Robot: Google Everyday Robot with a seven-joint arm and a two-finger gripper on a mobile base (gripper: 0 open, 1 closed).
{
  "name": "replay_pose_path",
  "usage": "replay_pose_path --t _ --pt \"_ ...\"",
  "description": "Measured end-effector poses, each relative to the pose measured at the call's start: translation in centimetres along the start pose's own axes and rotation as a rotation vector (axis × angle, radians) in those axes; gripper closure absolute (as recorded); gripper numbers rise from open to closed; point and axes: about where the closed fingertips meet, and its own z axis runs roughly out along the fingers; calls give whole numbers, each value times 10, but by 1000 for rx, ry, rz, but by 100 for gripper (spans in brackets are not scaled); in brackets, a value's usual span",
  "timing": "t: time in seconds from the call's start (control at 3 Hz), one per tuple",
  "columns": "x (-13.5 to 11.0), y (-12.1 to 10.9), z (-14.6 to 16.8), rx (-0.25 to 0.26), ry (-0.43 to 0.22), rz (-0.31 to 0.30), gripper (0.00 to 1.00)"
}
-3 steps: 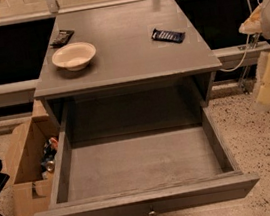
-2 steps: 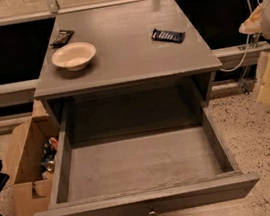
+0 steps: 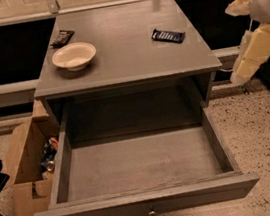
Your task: Place rxbar blueberry into top drawer
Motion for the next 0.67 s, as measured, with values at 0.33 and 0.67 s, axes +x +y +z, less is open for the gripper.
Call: replay_pose_path --t 0.33,0.67 --pt "-8 -43 18 45 -134 5 0" --pt "-7 -99 42 108 -295 36 0"
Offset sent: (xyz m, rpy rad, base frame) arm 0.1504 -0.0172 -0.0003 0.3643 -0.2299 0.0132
